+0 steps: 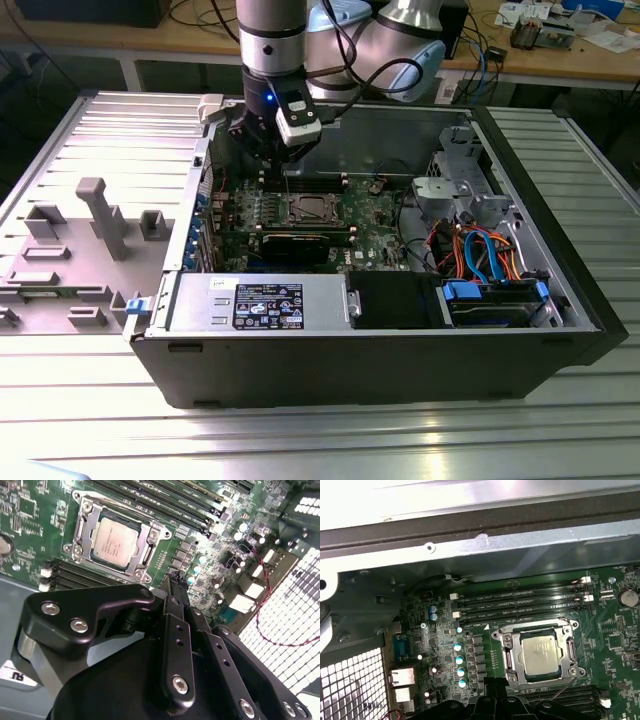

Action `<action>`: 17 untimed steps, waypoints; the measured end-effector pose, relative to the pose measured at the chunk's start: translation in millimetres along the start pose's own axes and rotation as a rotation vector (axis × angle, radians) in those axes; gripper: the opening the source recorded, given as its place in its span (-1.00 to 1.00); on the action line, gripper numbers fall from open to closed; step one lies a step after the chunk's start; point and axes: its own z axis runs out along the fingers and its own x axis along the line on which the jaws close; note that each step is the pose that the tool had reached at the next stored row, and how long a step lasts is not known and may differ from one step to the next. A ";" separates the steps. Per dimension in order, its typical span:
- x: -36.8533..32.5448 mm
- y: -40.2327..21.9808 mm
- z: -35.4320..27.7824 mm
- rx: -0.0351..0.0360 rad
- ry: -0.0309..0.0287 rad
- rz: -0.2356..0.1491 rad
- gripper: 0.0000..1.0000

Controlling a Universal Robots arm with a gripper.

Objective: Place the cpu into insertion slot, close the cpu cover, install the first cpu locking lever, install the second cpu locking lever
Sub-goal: 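Install the first cpu locking lever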

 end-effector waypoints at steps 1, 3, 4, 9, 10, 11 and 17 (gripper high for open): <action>0.0 0.0 0.0 -0.0002 0.0003 -0.016 -0.79; 0.0 0.0 0.0 -0.0003 0.0004 -0.025 -0.79; 0.0 0.0 0.0 -0.0003 0.0004 -0.025 -0.79; 0.0 0.0 0.1 -0.0007 0.0006 -0.047 -0.79; 0.0 0.0 0.2 -0.0010 0.0007 -0.060 -0.79; 0.0 -0.1 0.2 -0.0011 0.0010 -0.074 -0.79; 2.1 11.6 1.8 -0.0021 -0.0043 -0.117 -0.79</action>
